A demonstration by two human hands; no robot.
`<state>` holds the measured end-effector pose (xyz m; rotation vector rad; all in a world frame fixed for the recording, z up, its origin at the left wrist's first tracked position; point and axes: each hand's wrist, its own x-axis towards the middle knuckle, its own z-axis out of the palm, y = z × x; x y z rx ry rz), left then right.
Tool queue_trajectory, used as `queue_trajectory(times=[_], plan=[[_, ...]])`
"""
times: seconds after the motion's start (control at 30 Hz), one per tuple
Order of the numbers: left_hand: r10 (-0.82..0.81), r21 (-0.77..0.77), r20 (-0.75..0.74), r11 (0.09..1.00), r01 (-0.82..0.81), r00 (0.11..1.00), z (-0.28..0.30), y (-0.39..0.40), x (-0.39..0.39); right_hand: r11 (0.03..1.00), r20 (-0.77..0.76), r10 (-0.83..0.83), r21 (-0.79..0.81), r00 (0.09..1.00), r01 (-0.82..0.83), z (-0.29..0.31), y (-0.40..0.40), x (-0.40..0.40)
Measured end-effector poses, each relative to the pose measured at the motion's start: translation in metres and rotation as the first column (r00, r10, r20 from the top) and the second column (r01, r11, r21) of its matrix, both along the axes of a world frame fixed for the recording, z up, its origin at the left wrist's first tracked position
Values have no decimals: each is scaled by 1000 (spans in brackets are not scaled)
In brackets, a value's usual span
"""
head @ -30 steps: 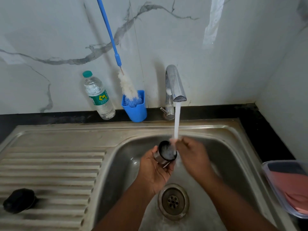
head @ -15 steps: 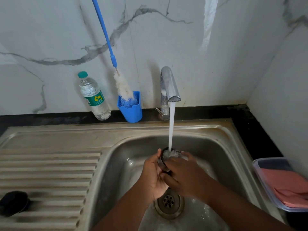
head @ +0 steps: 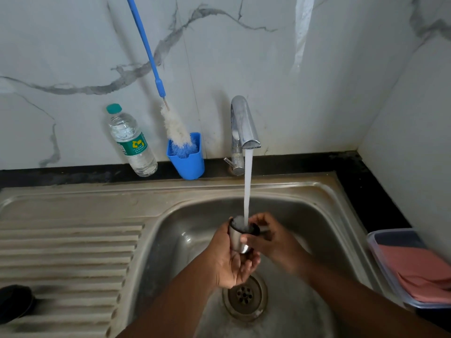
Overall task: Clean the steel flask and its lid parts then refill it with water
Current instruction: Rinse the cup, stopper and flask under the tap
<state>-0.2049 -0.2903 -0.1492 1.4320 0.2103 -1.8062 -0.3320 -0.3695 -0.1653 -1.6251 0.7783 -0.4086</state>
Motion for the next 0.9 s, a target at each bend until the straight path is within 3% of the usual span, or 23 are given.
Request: queue_trajectory(times=[0.03, 0.13, 0.2, 0.3, 0.4, 0.53, 0.6, 0.63, 0.7, 0.73, 0.83, 0.9], plan=[[-9, -11, 9, 1000, 9, 1000, 1, -2, 1, 982, 52, -69, 180, 996, 59, -2, 4, 5], [-41, 18, 126, 999, 39, 991, 6, -5, 3, 848, 168, -262, 511, 950, 143, 0, 9, 17], [-23, 12, 280, 1000, 21, 960, 10, -7, 2, 753, 208, -344, 643, 916, 136, 4, 9, 21], [78, -165, 488, 986, 4, 869, 11, -12, -1, 611, 200, -414, 784, 888, 108, 11, 10, 24], [158, -241, 437, 969, -54, 885, 10, -12, -6, 515, 48, -423, 835, 905, 197, 15, 10, 31], [137, -152, 293, 984, -95, 946, 2, -8, -8, 535, -58, -385, 799, 921, 274, 17, 12, 32], [163, -117, 157, 982, -146, 974, 0, -8, -6, 649, -130, -303, 697, 944, 304, 16, 17, 34], [185, -119, 112, 978, -172, 976, -1, -7, -5, 755, -184, -263, 572, 947, 321, 13, 21, 36], [224, -142, 87, 967, -211, 971, -5, -6, -5, 933, -263, -227, 216, 938, 287, 6, 28, 38], [240, -158, 81, 961, -226, 967, -4, -5, -5, 969, -292, -223, 37, 930, 243, 2, 31, 37], [291, -231, 4, 931, -282, 957, -3, -5, -9, 926, -450, -214, -376, 867, 33, -1, 40, 38], [315, -266, -55, 910, -317, 948, -3, -5, -13, 774, -437, -348, -633, 830, -9, -4, 48, 39]])
